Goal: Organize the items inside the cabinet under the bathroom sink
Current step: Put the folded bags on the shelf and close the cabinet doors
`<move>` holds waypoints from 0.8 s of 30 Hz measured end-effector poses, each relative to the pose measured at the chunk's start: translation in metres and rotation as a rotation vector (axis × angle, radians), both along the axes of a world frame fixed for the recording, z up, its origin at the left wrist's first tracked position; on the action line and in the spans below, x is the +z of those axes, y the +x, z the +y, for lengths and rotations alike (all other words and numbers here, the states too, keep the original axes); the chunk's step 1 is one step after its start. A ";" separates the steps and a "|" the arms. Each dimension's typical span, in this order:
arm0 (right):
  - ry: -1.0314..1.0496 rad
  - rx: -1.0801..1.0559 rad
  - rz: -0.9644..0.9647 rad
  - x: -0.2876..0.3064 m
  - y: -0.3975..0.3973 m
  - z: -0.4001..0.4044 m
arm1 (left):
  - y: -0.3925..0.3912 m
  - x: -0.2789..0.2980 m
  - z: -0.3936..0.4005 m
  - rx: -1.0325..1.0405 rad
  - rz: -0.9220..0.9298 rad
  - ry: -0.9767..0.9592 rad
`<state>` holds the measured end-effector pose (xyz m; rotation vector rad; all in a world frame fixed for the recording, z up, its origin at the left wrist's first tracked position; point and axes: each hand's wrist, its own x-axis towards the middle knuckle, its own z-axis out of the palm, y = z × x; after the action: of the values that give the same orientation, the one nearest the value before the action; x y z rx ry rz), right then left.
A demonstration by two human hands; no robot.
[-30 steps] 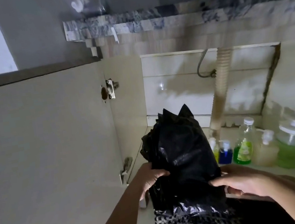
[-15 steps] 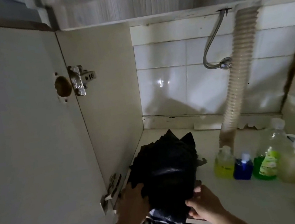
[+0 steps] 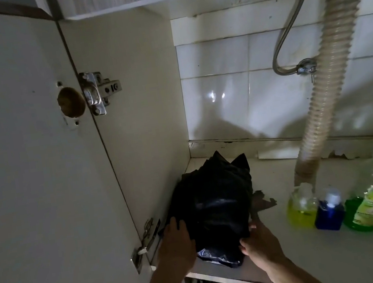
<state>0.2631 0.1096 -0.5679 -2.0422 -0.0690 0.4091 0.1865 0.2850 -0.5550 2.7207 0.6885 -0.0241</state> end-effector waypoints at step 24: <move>-0.880 0.651 0.058 0.113 -0.162 -0.188 | -0.117 0.054 -0.169 -0.389 -0.107 -0.250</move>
<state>0.1014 -0.0782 -0.4552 -2.8439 -0.6236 1.0392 0.0697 0.1156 -0.5008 2.5467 0.1095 -0.0529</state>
